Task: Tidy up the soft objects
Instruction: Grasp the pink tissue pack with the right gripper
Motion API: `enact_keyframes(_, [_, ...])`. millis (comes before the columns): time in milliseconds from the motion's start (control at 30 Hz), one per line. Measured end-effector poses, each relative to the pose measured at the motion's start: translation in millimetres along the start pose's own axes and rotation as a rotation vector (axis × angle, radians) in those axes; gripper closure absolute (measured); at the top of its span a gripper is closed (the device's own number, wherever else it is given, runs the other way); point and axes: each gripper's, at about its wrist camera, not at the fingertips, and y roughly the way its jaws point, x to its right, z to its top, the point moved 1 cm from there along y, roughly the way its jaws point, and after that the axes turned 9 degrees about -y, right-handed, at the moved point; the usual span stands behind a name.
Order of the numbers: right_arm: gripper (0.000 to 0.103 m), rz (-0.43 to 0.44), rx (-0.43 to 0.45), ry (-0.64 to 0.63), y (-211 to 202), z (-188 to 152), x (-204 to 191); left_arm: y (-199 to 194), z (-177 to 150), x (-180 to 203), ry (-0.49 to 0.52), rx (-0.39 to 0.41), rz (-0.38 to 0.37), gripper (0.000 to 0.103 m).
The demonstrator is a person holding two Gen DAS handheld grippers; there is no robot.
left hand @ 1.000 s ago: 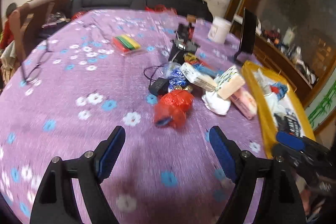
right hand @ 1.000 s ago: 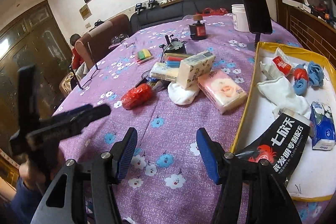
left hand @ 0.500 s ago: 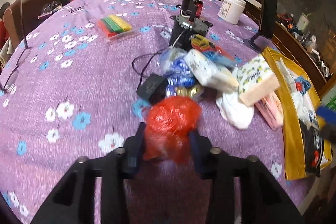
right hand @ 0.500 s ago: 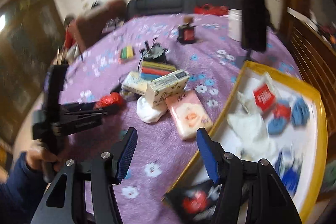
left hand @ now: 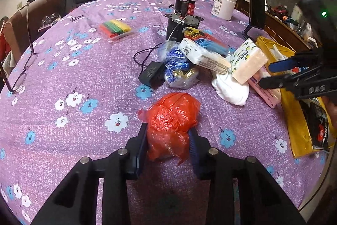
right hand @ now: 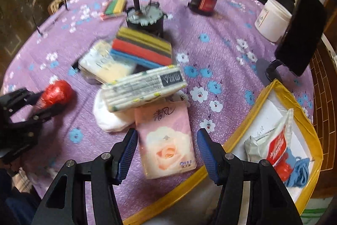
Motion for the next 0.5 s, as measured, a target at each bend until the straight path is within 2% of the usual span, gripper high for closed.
enact_keyframes(67, [0.038,-0.015,-0.029,0.000,6,1,2,0,0,-1,-0.009,-0.002,-0.009,0.068])
enact_keyframes(133, [0.040,0.010,-0.030,0.020,8,0,5,0,1,-1,-0.011,-0.002,-0.010,0.068])
enact_keyframes(167, [0.048,0.017,-0.023,0.024,7,-1,4,0,0,-1,-0.010,-0.001,-0.009,0.068])
enact_keyframes(267, [0.053,0.028,0.004,0.059,0,-5,0,-1,1,-2,-0.007,0.000,-0.005,0.068])
enact_keyframes(400, [0.052,0.054,0.114,0.146,-32,-17,-25,-1,1,-3,-0.012,0.005,-0.003,0.068])
enact_keyframes(500, [0.052,0.114,0.201,0.199,-46,-31,-55,-2,0,-2,-0.010,0.009,0.005,0.068])
